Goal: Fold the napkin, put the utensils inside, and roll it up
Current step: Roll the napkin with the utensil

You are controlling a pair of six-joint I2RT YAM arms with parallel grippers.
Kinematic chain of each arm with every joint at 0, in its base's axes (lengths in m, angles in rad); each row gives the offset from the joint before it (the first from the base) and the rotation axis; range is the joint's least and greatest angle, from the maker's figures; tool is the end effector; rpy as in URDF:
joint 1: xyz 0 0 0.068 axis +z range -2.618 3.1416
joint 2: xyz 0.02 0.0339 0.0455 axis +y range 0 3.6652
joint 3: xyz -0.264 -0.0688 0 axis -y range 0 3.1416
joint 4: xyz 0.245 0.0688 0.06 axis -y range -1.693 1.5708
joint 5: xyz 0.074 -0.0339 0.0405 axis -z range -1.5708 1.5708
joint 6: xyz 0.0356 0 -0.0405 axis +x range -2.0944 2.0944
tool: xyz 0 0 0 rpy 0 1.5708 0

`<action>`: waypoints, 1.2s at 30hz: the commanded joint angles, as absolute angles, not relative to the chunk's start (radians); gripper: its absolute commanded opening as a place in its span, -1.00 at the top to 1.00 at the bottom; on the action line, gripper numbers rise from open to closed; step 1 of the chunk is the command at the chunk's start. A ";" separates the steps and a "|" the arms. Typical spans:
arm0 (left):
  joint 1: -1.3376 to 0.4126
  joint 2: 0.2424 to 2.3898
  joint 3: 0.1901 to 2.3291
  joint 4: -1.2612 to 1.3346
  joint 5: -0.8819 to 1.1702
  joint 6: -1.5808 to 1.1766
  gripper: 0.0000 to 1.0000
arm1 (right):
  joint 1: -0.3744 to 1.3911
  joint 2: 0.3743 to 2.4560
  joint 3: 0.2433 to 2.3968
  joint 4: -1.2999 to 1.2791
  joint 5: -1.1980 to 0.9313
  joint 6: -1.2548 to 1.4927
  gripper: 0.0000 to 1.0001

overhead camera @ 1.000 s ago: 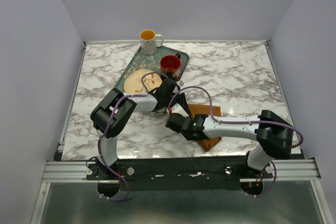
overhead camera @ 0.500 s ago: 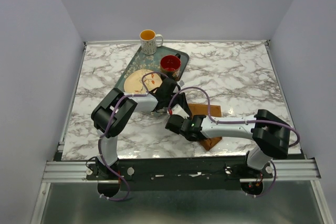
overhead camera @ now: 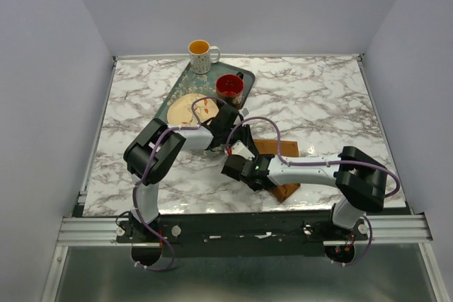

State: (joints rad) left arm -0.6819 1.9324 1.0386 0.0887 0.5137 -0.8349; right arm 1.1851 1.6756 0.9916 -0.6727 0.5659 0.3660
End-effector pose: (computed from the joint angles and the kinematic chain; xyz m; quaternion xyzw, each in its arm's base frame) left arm 0.2890 -0.2571 0.1313 0.0261 0.9018 -0.4196 0.1002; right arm 0.1296 0.2685 0.1661 -0.3528 0.8877 -0.1264 0.2676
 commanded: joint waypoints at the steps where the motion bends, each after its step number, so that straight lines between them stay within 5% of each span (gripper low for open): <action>1: -0.675 1.988 1.020 0.009 0.457 -0.784 0.17 | 1.177 1.683 0.994 -0.695 0.608 0.370 -0.14; 18: -0.657 1.993 1.040 -0.020 0.474 -0.772 0.17 | 1.080 1.733 0.991 -0.650 0.391 0.324 -0.01; 36: -0.620 1.960 1.075 -0.070 0.506 -0.755 0.15 | 1.019 1.712 0.931 -0.568 0.256 0.428 0.51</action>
